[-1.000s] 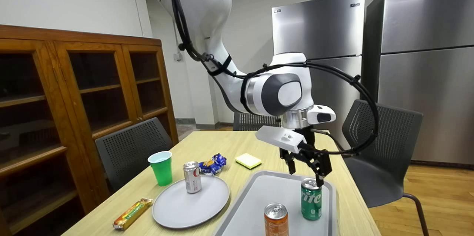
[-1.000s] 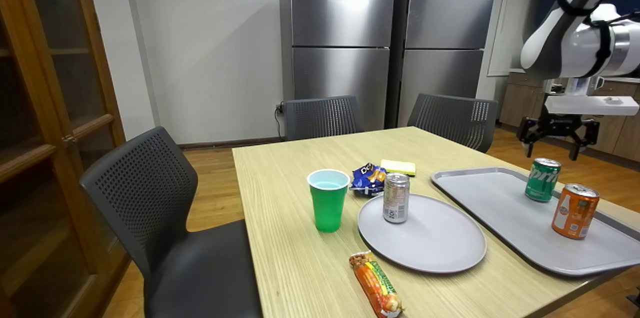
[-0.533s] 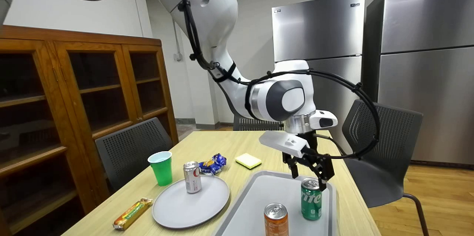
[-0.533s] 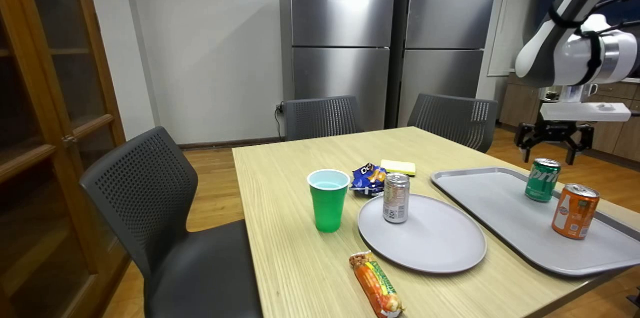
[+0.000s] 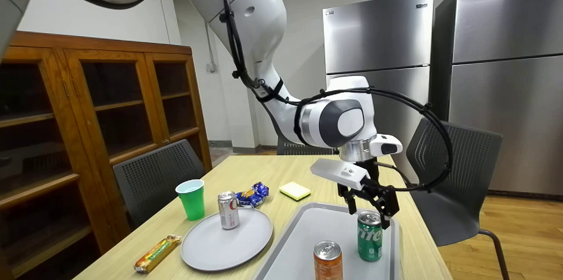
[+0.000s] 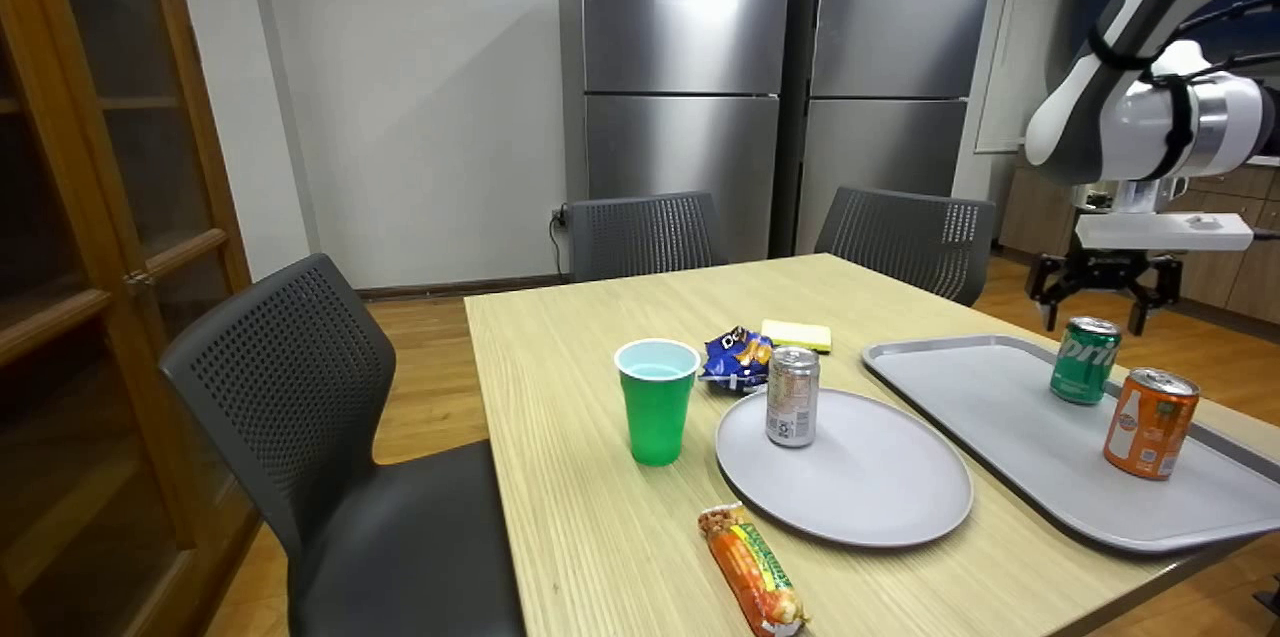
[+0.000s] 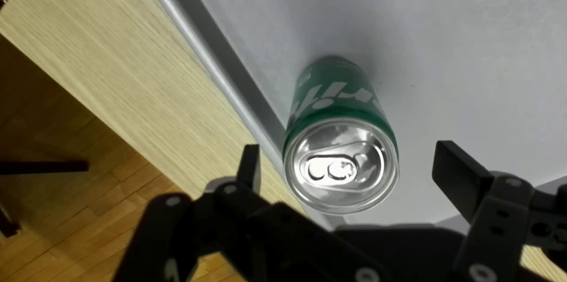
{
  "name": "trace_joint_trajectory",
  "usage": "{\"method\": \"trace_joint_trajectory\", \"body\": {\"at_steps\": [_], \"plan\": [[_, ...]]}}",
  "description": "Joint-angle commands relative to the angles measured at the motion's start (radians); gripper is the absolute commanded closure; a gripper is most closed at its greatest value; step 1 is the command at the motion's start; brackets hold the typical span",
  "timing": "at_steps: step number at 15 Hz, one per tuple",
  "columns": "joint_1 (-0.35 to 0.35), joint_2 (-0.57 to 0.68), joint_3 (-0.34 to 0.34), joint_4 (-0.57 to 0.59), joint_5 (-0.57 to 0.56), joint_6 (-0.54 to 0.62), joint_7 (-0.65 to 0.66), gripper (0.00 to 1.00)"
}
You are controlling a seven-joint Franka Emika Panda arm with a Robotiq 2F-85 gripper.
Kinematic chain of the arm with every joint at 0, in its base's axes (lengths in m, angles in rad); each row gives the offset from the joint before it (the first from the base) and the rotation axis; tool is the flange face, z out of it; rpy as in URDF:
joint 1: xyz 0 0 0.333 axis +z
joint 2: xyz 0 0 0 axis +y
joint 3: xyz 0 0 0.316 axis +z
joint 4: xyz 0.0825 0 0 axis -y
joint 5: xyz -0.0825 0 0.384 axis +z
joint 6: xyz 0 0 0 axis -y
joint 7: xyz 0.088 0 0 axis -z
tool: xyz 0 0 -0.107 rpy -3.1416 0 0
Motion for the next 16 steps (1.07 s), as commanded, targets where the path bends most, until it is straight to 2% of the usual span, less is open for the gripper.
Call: {"method": "trace_joint_trajectory", "body": {"at_steps": [1, 2, 3, 4, 8, 9, 16], "plan": [[-0.009, 0.007, 0.006, 0.024, -0.009, -0.01, 0.021, 0.0], [-0.01, 0.006, 0.007, 0.023, -0.008, -0.007, 0.019, 0.0], [-0.012, 0.004, 0.01, 0.02, -0.005, 0.0, 0.015, 0.25], [-0.012, 0.003, 0.011, 0.019, -0.005, 0.001, 0.014, 0.28], [-0.011, 0.003, 0.01, 0.017, -0.005, 0.002, 0.017, 0.58], [-0.01, 0.002, 0.01, 0.016, -0.005, 0.002, 0.018, 0.62], [-0.009, -0.058, 0.034, -0.029, 0.004, 0.048, -0.009, 0.62]]}}
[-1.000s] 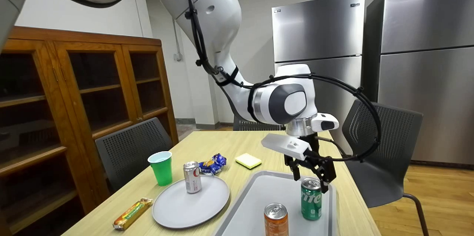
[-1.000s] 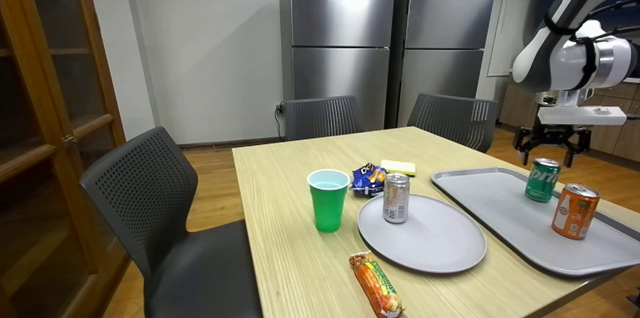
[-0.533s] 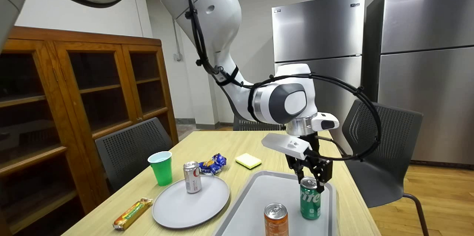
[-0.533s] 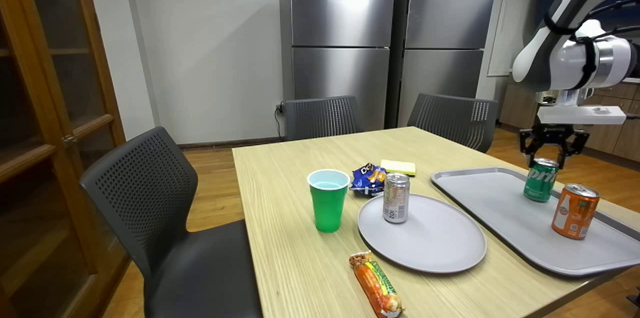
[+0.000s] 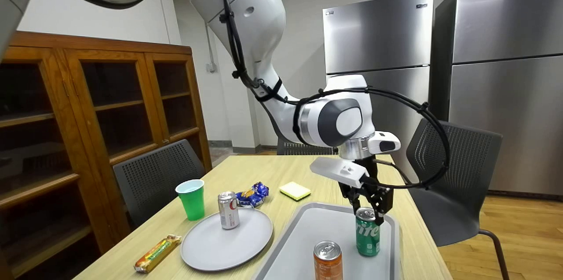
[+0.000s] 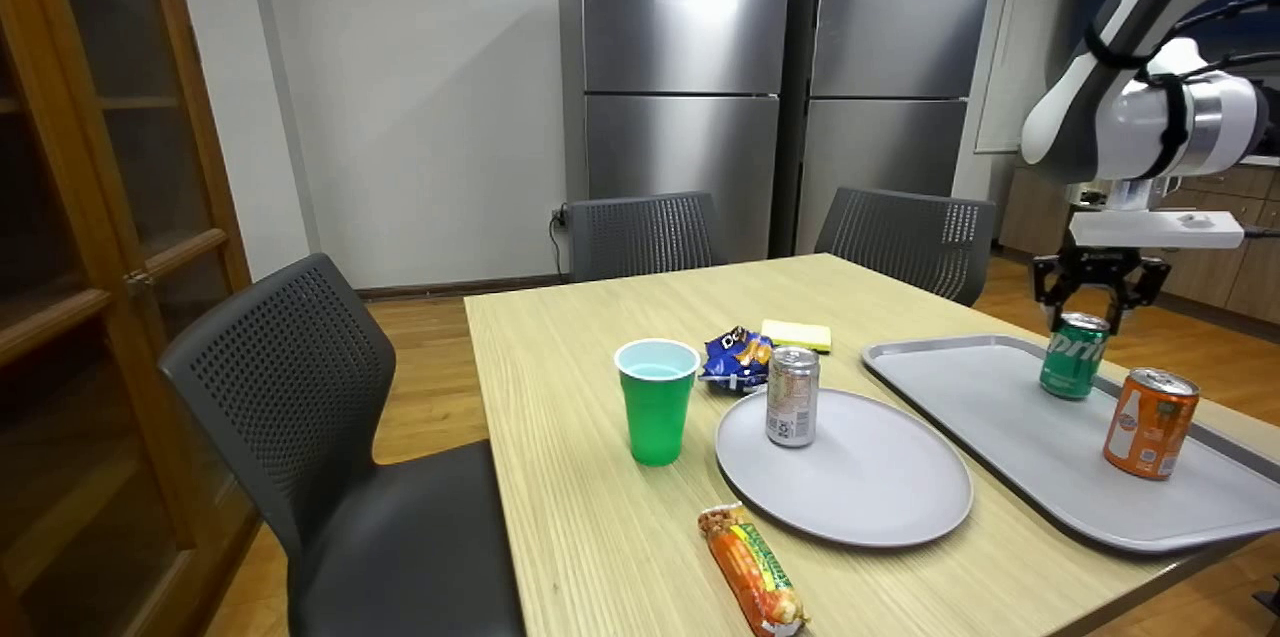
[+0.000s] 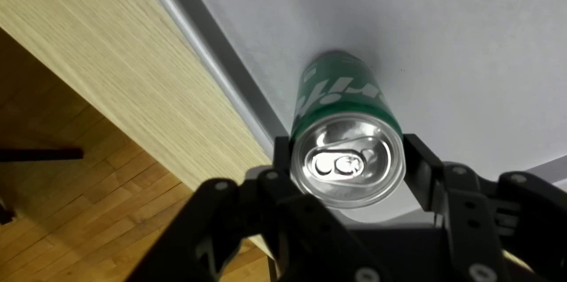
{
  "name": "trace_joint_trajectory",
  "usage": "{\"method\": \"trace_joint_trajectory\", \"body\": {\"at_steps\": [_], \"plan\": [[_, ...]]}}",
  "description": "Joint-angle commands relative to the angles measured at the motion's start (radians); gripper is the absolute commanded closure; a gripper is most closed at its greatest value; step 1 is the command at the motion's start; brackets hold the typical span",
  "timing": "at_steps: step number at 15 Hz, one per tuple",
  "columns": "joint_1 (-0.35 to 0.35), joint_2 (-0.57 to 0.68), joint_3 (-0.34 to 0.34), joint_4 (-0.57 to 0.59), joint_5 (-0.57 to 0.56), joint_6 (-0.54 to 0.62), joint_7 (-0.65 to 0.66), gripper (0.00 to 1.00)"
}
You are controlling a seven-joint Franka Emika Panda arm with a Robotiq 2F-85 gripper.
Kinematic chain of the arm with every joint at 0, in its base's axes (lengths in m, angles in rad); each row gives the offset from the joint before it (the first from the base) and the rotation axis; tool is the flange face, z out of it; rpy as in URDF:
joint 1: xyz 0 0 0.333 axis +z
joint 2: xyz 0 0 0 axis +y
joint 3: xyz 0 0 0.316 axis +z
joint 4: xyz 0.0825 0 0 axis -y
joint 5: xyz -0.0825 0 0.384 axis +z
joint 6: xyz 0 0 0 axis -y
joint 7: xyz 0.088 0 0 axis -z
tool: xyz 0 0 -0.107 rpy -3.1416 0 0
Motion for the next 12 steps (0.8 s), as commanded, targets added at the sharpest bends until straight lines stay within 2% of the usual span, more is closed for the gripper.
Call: {"method": "trace_joint_trajectory", "body": {"at_steps": [1, 12], "plan": [[-0.007, -0.072, 0.031, -0.041, 0.004, 0.025, -0.015, 0.62], [0.04, -0.187, 0.128, -0.133, 0.002, 0.033, -0.083, 0.62]]}}
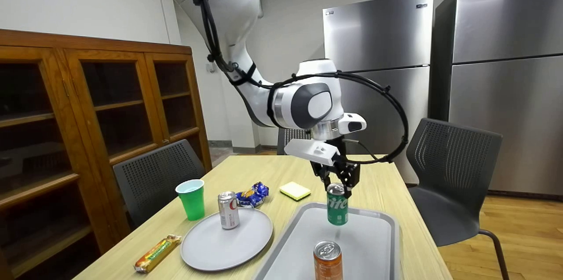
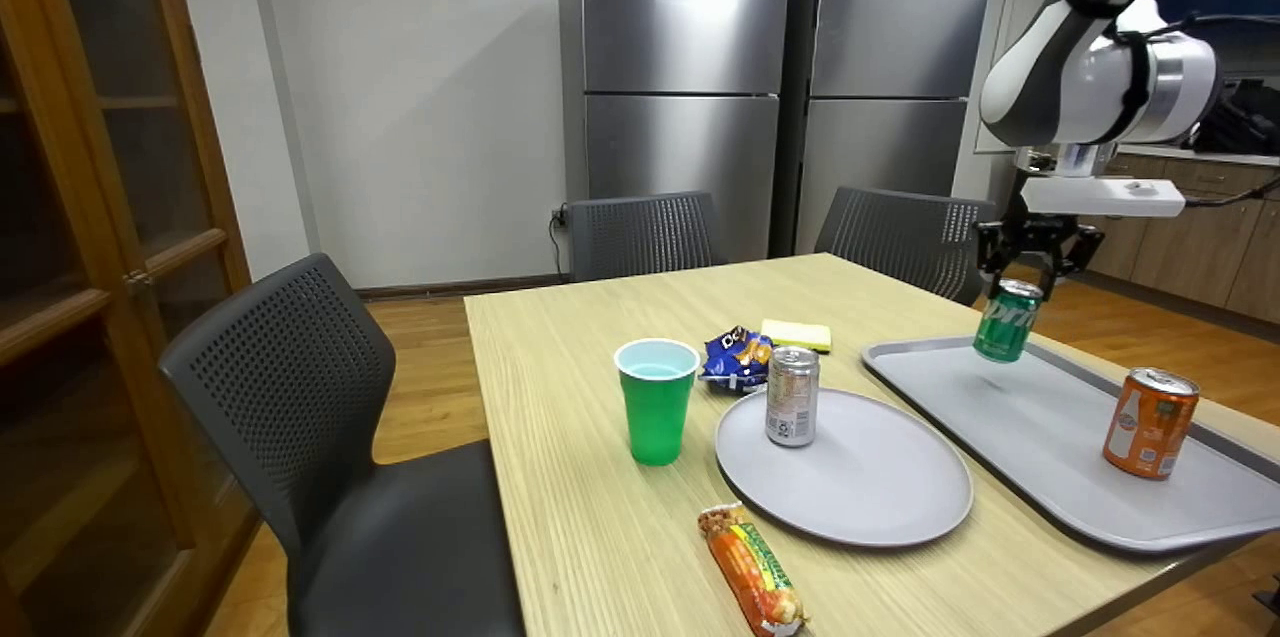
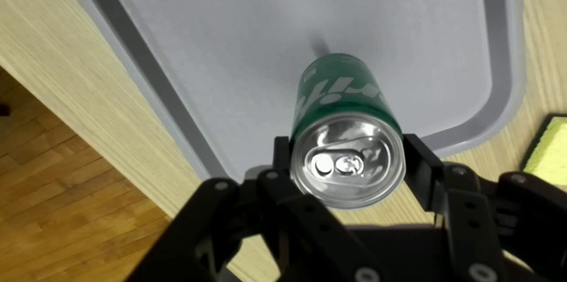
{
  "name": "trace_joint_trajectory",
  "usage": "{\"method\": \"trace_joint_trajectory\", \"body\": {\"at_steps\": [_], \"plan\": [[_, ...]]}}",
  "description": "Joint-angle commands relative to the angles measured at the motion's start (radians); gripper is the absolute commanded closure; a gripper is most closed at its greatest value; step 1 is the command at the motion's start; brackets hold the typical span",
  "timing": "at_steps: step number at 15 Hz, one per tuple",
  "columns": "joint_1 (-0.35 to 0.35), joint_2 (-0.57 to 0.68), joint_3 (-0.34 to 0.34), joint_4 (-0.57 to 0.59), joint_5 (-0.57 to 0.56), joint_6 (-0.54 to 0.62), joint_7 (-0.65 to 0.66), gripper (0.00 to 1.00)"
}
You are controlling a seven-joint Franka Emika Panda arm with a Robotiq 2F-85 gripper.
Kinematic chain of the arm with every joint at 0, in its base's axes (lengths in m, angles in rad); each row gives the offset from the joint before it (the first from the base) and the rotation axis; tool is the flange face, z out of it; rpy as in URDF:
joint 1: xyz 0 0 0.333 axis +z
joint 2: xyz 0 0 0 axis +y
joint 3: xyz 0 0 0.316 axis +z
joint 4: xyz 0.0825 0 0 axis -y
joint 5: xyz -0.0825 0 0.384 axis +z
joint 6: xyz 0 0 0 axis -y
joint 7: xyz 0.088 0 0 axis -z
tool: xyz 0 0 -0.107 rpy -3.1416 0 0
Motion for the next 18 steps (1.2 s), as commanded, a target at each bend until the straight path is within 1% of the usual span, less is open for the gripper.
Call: {"method": "trace_joint_trajectory", "body": {"at_steps": [1, 11, 18], "plan": [[0.021, -0.082, 0.038, -0.078, 0.003, 0.01, -0.053, 0.62], [0.109, -0.142, 0.123, -0.153, 0.0, 0.002, -0.117, 0.62], [0.156, -0.199, 0.181, -0.245, -0.002, 0.002, -0.192, 0.62]]}}
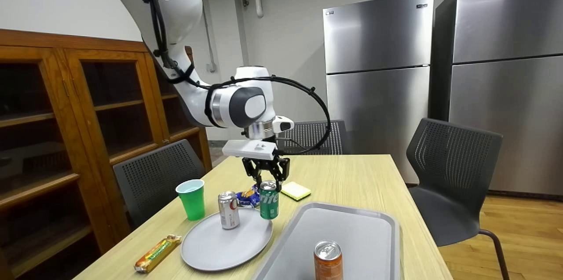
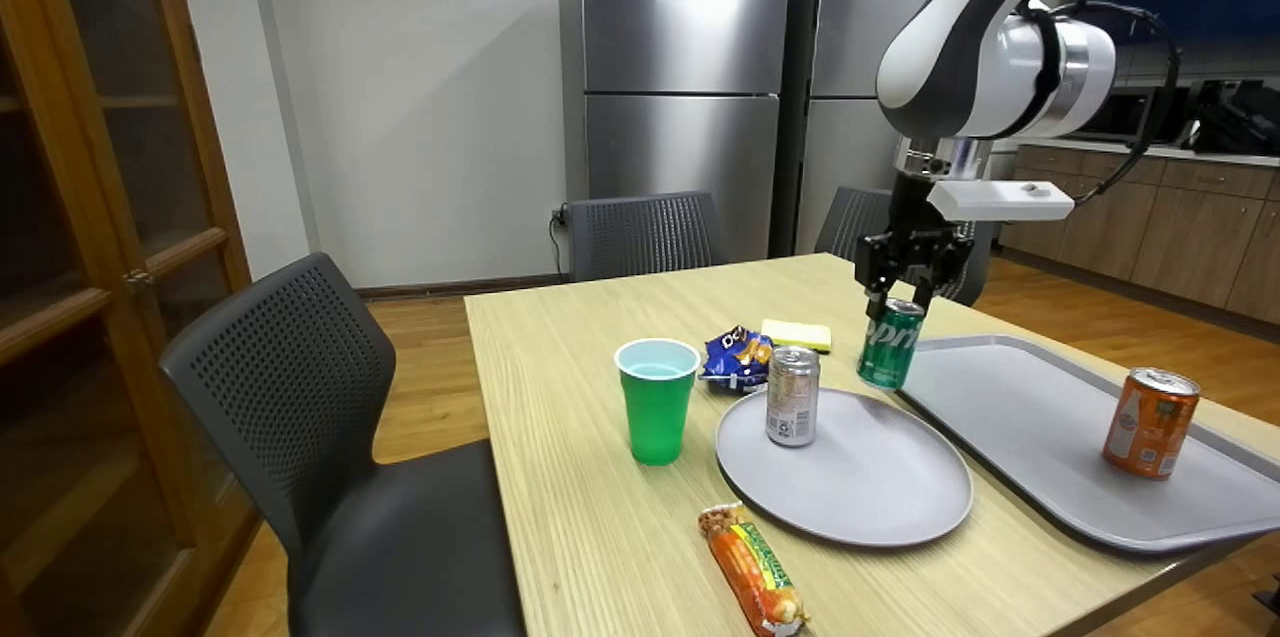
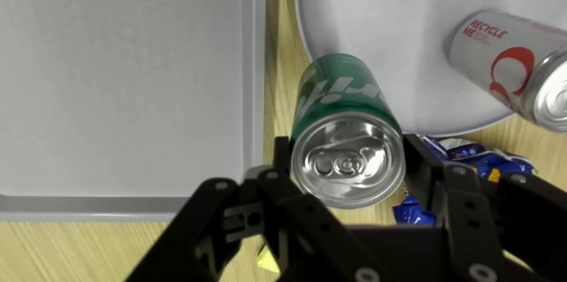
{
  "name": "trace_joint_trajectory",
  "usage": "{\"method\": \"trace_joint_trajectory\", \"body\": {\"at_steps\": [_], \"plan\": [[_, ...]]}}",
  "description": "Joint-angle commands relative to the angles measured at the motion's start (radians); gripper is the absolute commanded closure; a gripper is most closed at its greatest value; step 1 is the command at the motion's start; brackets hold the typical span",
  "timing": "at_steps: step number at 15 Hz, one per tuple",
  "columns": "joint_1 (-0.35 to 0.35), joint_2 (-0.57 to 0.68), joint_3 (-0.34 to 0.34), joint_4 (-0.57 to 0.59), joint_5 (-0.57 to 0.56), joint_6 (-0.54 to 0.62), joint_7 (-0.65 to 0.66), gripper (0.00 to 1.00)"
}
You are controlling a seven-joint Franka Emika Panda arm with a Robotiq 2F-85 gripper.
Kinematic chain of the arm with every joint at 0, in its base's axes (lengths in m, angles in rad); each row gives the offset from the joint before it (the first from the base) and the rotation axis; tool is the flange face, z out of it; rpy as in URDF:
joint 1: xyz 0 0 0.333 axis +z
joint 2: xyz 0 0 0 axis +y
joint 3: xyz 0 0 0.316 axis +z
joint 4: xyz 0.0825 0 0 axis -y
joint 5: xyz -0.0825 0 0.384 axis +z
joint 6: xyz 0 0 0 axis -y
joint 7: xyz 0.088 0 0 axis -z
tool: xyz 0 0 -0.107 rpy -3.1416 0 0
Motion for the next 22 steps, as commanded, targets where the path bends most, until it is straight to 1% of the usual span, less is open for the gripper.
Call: {"method": "trace_joint_trajectory", "body": {"at_steps": [1, 5, 11, 17, 22], "plan": [[0.013, -0.086, 0.031, -0.087, -0.002, 0.005, -0.062, 0.62], [0.035, -0.135, 0.056, -0.159, -0.006, 0.005, -0.115, 0.62], [0.076, -0.205, 0.059, -0.262, -0.034, 0.019, -0.139, 0.62], [0.128, -0.258, 0.065, -0.339, -0.074, 0.04, -0.12, 0.62], [0.168, -0.249, 0.073, -0.352, -0.144, 0.061, -0.076, 0.62]]}}
